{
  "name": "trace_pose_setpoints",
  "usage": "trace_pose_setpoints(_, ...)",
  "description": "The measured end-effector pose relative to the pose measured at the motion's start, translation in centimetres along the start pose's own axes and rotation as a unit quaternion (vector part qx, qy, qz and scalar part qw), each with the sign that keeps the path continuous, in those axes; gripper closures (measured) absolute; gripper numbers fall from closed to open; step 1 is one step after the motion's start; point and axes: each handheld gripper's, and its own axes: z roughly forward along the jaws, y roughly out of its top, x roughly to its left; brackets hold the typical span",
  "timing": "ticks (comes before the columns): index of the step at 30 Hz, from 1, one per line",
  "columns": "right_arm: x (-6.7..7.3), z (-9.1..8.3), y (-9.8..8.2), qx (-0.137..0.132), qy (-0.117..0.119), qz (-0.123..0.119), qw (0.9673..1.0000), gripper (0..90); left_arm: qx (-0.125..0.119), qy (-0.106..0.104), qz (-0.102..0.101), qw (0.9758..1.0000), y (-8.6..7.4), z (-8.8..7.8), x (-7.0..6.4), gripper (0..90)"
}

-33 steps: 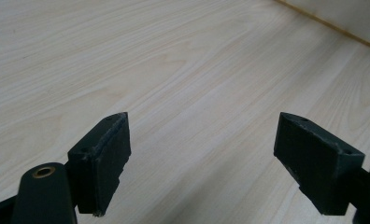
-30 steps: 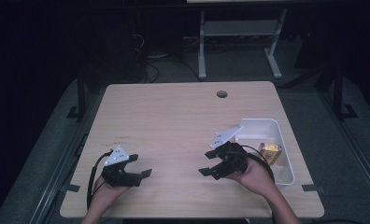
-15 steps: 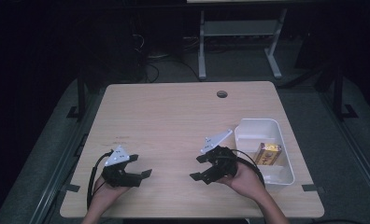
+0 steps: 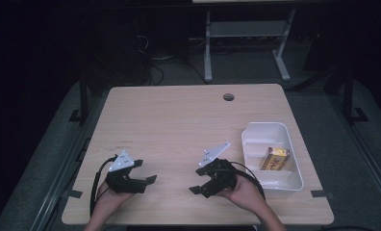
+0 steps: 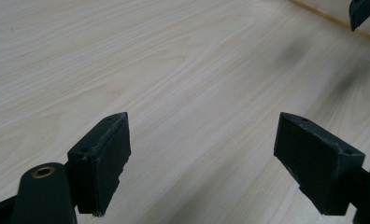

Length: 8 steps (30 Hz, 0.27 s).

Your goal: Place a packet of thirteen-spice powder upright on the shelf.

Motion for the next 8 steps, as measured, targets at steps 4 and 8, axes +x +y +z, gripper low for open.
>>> trace_pose_setpoints(4,0.33,0.65,-0.37,0.006,0.003,-0.001,1.0,32.2,0.001,0.0,0.002,1.0,-0.01,0.05,-0.02,18.4)
trace_pose_setpoints(8,0.66,1.03,-0.77,0.0,0.005,-0.002,1.0,30.3,0.002,-0.001,0.003,1.0,-0.02,0.09,0.02,18.4)
